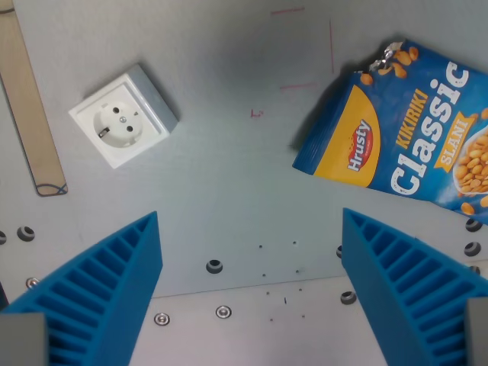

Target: Rotate around gripper negative y

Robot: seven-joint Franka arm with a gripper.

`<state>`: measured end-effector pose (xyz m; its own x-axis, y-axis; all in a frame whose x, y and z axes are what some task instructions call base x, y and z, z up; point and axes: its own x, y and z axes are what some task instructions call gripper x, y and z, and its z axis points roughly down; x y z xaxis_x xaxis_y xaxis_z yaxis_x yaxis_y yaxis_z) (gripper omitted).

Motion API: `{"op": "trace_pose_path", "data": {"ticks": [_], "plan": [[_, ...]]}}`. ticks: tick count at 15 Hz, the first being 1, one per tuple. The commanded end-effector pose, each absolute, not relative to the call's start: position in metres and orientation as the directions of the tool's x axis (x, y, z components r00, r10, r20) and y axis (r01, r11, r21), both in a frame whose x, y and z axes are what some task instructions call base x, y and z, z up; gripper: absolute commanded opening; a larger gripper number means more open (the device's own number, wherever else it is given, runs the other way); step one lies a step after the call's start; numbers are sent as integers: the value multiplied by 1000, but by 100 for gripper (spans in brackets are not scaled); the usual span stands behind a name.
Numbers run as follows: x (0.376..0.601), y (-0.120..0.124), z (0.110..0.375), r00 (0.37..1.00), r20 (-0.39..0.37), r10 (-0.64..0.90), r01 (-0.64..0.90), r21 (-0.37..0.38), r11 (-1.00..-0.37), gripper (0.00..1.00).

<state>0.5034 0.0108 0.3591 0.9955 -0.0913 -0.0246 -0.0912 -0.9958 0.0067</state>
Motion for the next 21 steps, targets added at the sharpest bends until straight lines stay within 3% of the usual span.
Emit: {"op": "trace_pose_path", "data": {"ticks": [1, 21], "plan": [[506, 11, 364, 986, -138, -91, -91, 5, -996, 100], [506, 11, 364, 915, -395, -86, -91, 5, -996, 100]]}}
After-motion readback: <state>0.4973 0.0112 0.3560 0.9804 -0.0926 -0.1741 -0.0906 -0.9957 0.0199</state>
